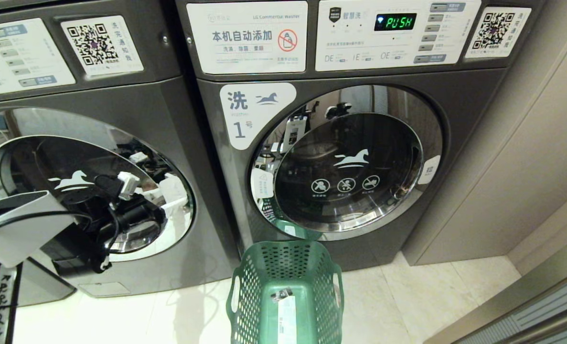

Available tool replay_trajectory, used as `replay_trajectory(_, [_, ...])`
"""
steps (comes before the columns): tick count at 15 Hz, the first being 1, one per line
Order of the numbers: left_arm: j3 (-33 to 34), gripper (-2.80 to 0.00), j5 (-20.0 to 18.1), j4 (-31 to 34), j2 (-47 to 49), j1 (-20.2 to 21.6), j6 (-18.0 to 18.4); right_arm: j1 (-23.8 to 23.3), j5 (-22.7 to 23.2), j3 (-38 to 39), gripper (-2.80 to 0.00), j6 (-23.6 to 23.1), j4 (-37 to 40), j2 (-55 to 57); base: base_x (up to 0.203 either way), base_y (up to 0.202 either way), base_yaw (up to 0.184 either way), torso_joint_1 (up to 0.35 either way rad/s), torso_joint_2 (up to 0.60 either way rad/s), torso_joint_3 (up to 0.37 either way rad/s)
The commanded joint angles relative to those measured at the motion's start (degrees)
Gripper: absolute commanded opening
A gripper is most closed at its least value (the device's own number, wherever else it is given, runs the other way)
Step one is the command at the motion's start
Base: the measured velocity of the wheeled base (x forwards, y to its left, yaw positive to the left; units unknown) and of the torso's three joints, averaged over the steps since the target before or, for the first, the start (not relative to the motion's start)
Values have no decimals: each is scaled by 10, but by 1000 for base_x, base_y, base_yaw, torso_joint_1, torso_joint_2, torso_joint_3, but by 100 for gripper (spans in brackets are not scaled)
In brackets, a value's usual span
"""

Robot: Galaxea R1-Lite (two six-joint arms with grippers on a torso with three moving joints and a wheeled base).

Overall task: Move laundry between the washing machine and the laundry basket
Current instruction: Open the lid of the washing machine

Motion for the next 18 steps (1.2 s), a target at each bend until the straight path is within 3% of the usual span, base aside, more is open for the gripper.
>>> replay_trajectory(1, [-9, 0, -12, -5, 11, 5, 1, 0, 0, 0, -280, 0, 0, 0, 0, 0, 0, 0, 0, 0])
replay_trajectory(11, [-4, 0, -9, -6, 15, 12, 11, 0, 0, 0, -280, 0, 0, 1, 0, 0, 0, 0, 0, 0])
replay_trajectory(15, [-4, 0, -13, -7, 20, 37, 4, 0, 0, 0, -280, 0, 0, 0, 0, 0, 0, 0, 0, 0])
replay_trajectory(18, [-22, 0, -65, -7, 33, 50, 1, 0, 0, 0, -280, 0, 0, 1, 0, 0, 0, 0, 0, 0])
